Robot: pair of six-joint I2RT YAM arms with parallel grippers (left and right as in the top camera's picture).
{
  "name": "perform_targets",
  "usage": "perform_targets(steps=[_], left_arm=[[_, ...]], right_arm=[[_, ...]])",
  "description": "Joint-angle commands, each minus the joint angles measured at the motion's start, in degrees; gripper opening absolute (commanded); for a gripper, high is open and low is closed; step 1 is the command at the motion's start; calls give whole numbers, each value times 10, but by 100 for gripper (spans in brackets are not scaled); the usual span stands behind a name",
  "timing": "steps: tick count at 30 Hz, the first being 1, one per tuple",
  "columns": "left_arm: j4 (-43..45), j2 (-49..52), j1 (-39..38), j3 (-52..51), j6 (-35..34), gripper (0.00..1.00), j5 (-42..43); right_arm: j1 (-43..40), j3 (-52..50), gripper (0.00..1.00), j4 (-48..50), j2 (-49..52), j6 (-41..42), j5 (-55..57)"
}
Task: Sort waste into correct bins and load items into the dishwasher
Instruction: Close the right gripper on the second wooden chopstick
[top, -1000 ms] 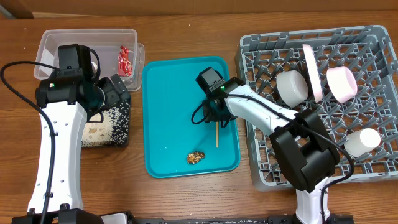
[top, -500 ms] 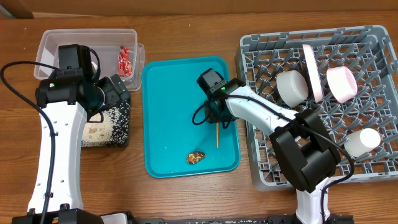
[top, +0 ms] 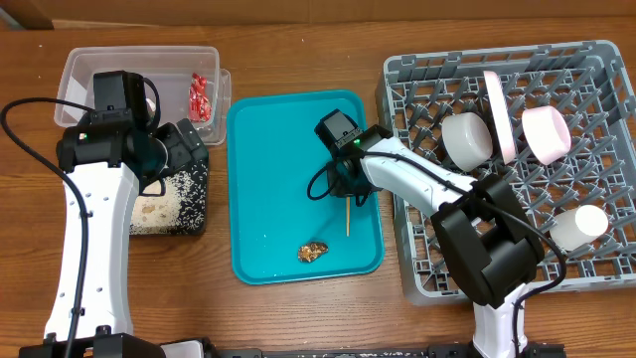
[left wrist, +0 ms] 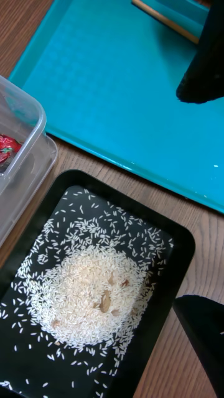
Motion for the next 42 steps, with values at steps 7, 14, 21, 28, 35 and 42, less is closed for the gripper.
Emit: perform_targets(steps=[7, 14, 21, 28, 35, 42], left_arm=[[0, -10, 1, 12, -6, 100, -7], [0, -10, 1, 12, -6, 100, -7], [0, -10, 1, 12, -6, 100, -7], [0, -10, 1, 12, -6, 100, -7], [0, -10, 1, 12, -6, 100, -7], [0, -10, 1, 12, -6, 100, -7]], right_arm=[[0, -19, 15, -5, 11, 3, -35], [0, -19, 13, -7, 11, 3, -42], [0, -19, 10, -10, 11, 3, -48], [0, -19, 29, -11, 11, 3, -48], [0, -19, 43, -11, 11, 3, -48], [0, -19, 96, -10, 11, 3, -60]])
